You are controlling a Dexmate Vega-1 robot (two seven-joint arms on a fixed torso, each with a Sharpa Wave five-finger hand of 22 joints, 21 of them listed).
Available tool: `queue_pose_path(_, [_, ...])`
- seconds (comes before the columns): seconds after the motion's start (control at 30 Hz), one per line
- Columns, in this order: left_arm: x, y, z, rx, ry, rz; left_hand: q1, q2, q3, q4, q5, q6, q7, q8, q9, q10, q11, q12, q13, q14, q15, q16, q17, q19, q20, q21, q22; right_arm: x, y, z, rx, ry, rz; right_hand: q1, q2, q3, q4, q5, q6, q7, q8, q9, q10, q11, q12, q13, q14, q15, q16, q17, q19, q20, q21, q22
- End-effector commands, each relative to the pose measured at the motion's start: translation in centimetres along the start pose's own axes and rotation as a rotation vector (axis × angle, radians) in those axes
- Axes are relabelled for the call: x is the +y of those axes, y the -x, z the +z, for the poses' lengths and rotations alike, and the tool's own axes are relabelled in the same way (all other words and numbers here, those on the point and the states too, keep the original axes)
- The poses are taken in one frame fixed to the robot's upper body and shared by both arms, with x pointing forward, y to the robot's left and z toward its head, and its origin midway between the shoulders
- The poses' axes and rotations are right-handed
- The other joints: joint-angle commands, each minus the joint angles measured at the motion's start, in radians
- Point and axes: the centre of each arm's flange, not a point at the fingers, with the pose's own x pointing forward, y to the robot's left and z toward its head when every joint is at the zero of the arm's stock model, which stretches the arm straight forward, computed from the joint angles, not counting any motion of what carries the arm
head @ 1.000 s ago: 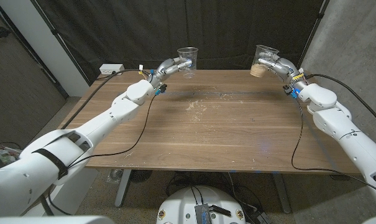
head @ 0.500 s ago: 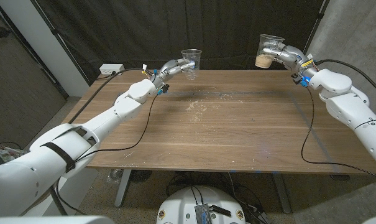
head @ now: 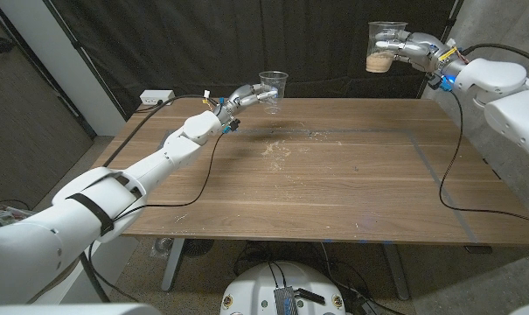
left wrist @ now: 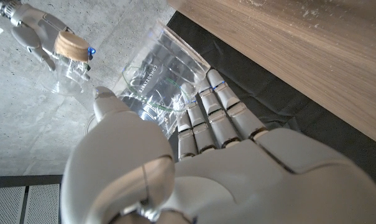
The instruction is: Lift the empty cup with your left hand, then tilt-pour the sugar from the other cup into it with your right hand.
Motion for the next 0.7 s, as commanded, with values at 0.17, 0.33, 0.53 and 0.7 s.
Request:
queue_pose_path(0.17, [0.1, -0.2, -0.5, -0.004, -0.007, -0.028, 0.007, 0.003, -0.007, -0.003, -0.002, 0.01, -0.006, 0.01, 0.006, 0.003, -0.008, 0.005, 0.003, 0.003, -0.094, -0.002, 0.004, -0.004, -0.035, 0.01, 0.0, -1.9, -2.2, 7.9, 0.036, 0.147, 0.054, -0.006, 0.001, 0.001, 0.004, 0.005, 0.011, -0.005, -0.003, 0.002, 0.014, -0.004, -0.002, 0.001, 0.018, -0.189, -0.005, 0.004, 0.008, -0.091, 0.006, 0.001])
queue_pose_path(0.33, [0.1, -0.2, -0.5, -0.01, -0.006, -0.019, 0.007, 0.003, -0.01, -0.002, -0.002, 0.01, -0.006, 0.01, 0.008, 0.005, -0.01, 0.005, 0.004, 0.001, -0.092, -0.005, 0.006, -0.005, -0.036, 0.01, -0.001, -2.0, -3.0, 10.4, 0.041, 0.221, 0.058, -0.007, 0.001, 0.002, 0.004, 0.005, 0.014, -0.007, -0.003, 0.002, 0.018, -0.005, -0.004, 0.001, 0.023, -0.189, -0.005, 0.005, 0.008, -0.089, 0.008, -0.001])
queue_pose_path(0.53, [0.1, -0.4, -0.4, -0.003, -0.015, -0.028, 0.008, 0.004, -0.011, -0.001, -0.003, 0.008, -0.007, 0.011, 0.009, 0.004, -0.007, 0.004, 0.004, 0.0, -0.093, -0.007, 0.008, -0.006, -0.037, 0.011, -0.001, -1.4, -4.5, 12.7, 0.058, 0.341, 0.082, -0.007, -0.001, 0.002, 0.003, 0.005, 0.018, -0.008, -0.006, -0.001, 0.022, -0.009, -0.006, 0.001, 0.029, -0.19, -0.005, 0.006, 0.01, -0.088, 0.011, -0.003])
queue_pose_path(0.7, [0.0, -0.5, -0.4, -0.003, -0.017, -0.03, 0.008, 0.004, -0.013, 0.0, -0.003, 0.009, -0.006, 0.011, 0.01, 0.007, -0.009, 0.005, 0.004, 0.002, -0.094, -0.008, 0.009, -0.006, -0.037, 0.011, -0.001, -0.5, -6.1, 14.3, 0.087, 0.426, 0.123, -0.008, -0.002, 0.002, 0.002, 0.006, 0.034, -0.012, -0.003, -0.003, 0.036, -0.013, -0.005, -0.002, 0.04, -0.19, -0.003, 0.008, 0.011, -0.087, 0.012, -0.006])
